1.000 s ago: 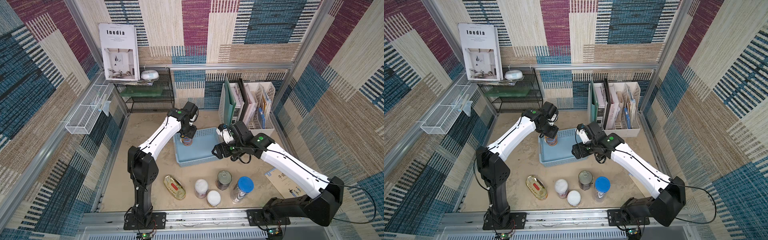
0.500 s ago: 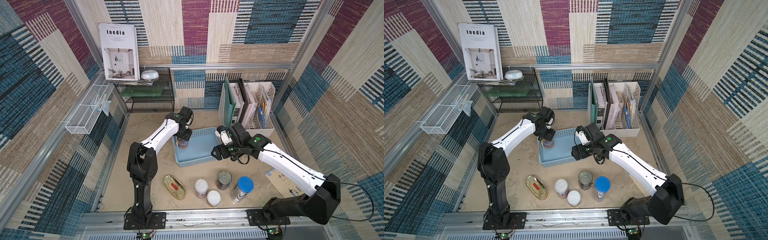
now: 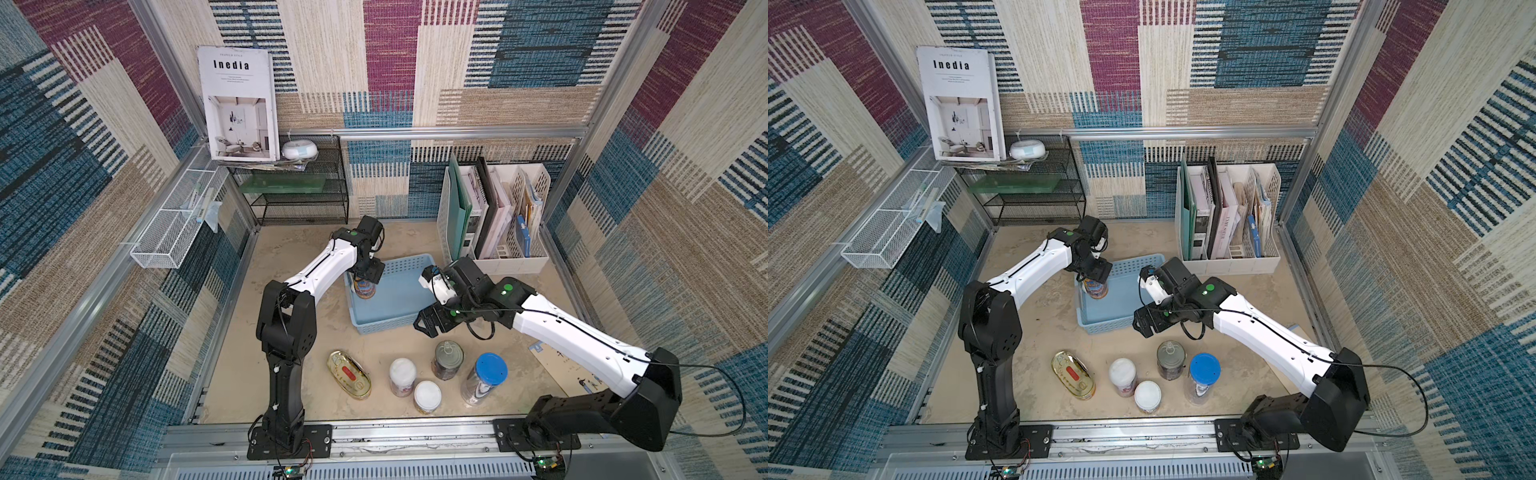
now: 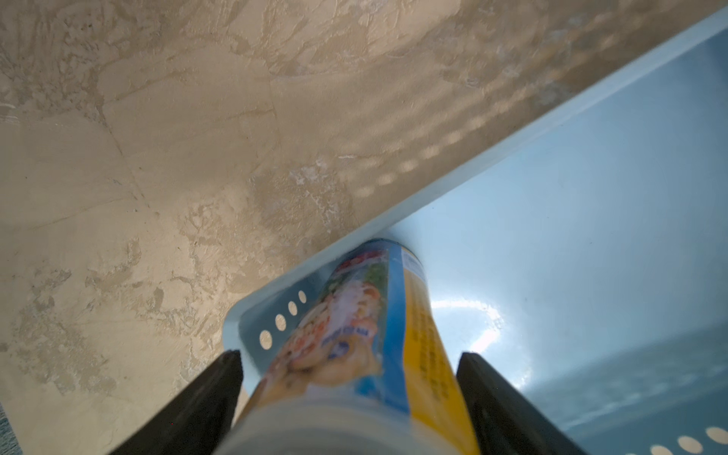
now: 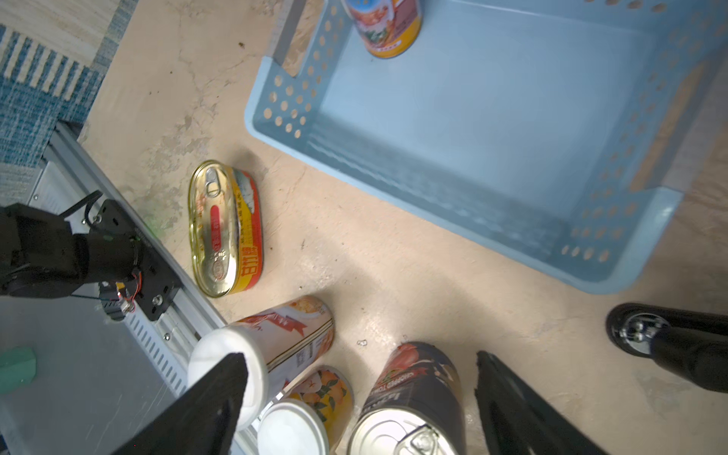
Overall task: Put the canned food in the basket
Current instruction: Place the canned food in the basket, then pick up the canned food from the center of the board.
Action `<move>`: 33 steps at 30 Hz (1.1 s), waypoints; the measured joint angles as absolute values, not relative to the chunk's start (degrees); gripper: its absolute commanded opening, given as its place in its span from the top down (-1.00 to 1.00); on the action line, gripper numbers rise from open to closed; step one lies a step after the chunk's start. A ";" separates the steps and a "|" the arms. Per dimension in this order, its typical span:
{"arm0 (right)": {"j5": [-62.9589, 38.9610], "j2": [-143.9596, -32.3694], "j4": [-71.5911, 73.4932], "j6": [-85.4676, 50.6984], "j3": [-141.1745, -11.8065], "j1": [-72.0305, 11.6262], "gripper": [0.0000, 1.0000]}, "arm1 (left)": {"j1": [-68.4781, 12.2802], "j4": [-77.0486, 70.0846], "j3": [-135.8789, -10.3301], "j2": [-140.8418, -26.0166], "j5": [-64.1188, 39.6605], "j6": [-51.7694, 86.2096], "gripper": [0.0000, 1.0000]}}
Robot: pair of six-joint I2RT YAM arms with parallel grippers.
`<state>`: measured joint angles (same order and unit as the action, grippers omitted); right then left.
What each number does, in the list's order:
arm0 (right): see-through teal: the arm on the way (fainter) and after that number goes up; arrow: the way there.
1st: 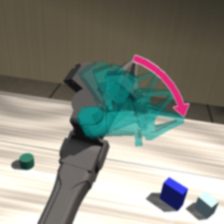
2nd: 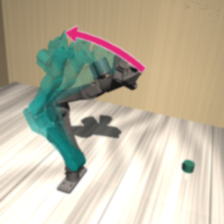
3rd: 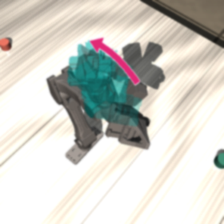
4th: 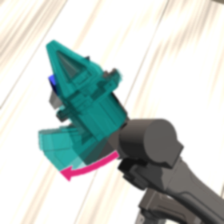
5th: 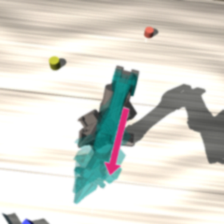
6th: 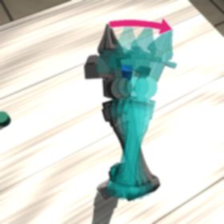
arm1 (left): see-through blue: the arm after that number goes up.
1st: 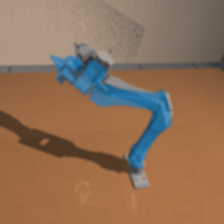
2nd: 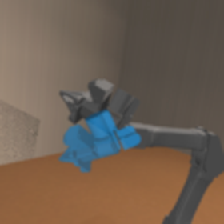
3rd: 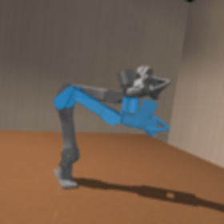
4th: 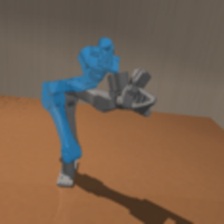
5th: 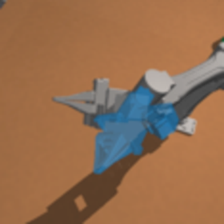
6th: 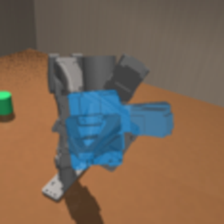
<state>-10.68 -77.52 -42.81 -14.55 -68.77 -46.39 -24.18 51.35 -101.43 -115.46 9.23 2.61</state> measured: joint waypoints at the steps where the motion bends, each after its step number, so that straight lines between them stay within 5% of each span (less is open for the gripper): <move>1: -10.24 -77.36 -43.33 -14.83 -68.88 -47.94 -0.92 | -24.21 51.37 -101.27 -114.93 9.19 2.90 -0.98; 8: -4.89 -76.34 -47.42 -18.09 -68.55 -54.87 -1.00 | -24.34 51.27 -100.51 -108.22 6.07 4.19 -0.99; 21: 9.41 -80.27 -60.45 -23.22 -73.08 -55.75 -0.99 | -26.11 51.03 -89.17 -94.00 -1.02 6.02 -0.98; 33: 5.56 -84.42 -63.20 -20.08 -72.62 -52.31 -0.98 | -26.26 47.77 -80.66 -90.11 -1.45 5.76 -0.98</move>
<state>5.56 -84.42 -63.20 -20.08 -72.62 -52.31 -26.26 47.77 -80.66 -90.11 -1.45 5.76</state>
